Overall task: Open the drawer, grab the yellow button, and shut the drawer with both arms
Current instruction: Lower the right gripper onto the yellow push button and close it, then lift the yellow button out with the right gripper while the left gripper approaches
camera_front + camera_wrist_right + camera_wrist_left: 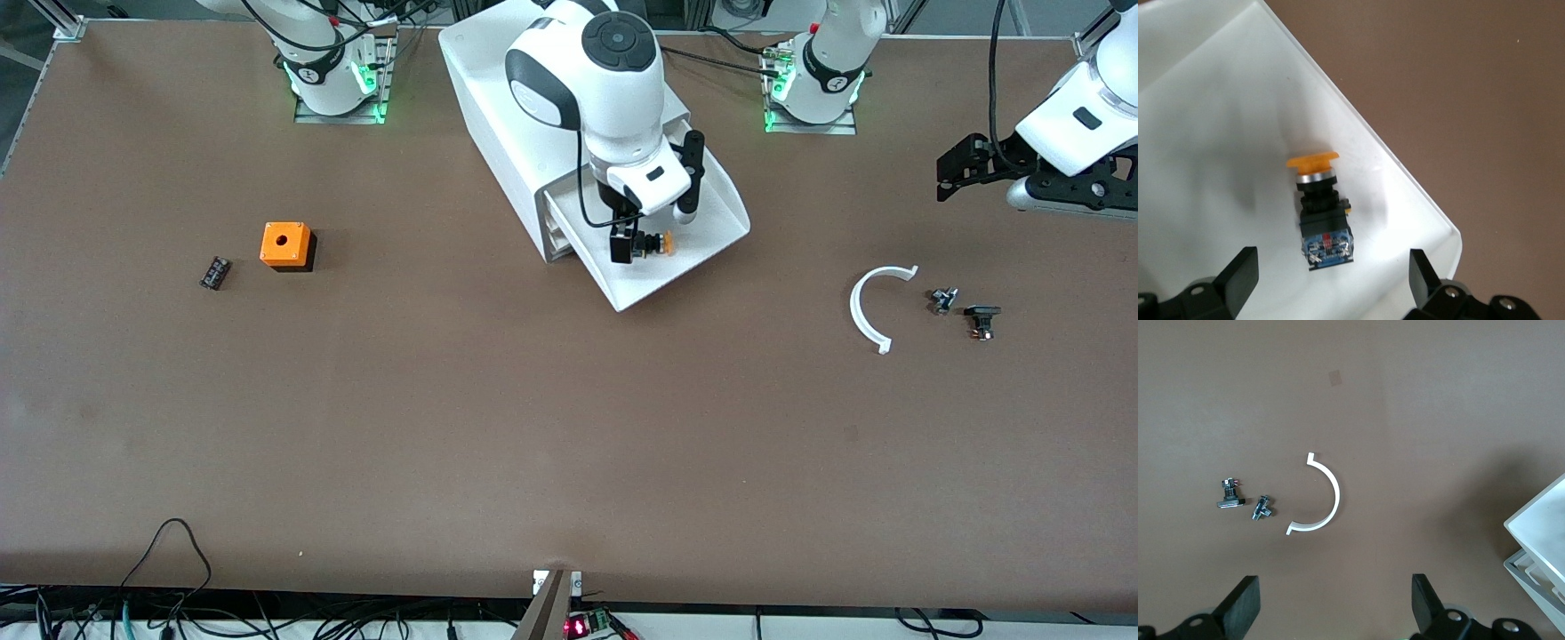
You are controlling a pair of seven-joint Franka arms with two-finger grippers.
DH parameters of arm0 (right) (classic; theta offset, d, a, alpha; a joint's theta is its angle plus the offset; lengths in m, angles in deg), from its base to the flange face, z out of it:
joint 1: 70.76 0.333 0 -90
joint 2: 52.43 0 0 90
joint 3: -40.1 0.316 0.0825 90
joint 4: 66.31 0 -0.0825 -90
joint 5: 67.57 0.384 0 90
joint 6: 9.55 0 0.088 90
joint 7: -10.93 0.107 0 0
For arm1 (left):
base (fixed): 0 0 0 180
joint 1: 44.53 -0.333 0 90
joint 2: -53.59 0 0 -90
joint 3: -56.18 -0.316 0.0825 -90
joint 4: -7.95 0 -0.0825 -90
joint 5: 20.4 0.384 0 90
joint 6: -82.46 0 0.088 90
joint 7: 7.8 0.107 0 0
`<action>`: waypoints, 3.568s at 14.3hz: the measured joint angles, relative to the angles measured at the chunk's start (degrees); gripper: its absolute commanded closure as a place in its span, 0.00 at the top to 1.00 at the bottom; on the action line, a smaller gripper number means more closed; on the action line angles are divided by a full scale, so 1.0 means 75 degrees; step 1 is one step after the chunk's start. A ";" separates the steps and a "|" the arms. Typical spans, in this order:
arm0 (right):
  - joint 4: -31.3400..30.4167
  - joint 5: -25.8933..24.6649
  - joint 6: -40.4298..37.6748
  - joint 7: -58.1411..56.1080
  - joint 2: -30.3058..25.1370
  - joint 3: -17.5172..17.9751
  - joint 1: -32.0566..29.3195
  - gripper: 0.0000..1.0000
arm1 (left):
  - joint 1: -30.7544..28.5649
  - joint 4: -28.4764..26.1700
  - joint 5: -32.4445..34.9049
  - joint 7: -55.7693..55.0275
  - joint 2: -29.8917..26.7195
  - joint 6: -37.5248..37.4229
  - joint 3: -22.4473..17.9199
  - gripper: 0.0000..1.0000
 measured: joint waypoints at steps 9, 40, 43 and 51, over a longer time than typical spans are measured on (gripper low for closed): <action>-0.0010 -0.0038 0.0107 -0.0057 0.0227 -0.0025 0.0033 1.00 | 0.0013 0.0020 0.0000 0.0000 0.0000 0.0000 0.0063 1.00; -0.0042 -0.0041 -0.0101 -0.0237 0.0442 -0.0039 0.0227 0.50 | 0.0016 0.0038 0.0000 0.0000 0.0000 0.0000 0.0099 1.00; -0.0042 -0.0041 -0.0042 -0.0236 0.0443 -0.0039 0.0226 0.38 | 0.0017 0.0040 0.0000 0.0000 0.0000 0.0000 0.0099 1.00; 0.0036 -0.0041 0.0093 0.0503 0.0344 0.0007 0.0180 0.32 | 0.0016 0.0036 0.0000 -0.0027 0.0084 0.0080 0.0099 1.00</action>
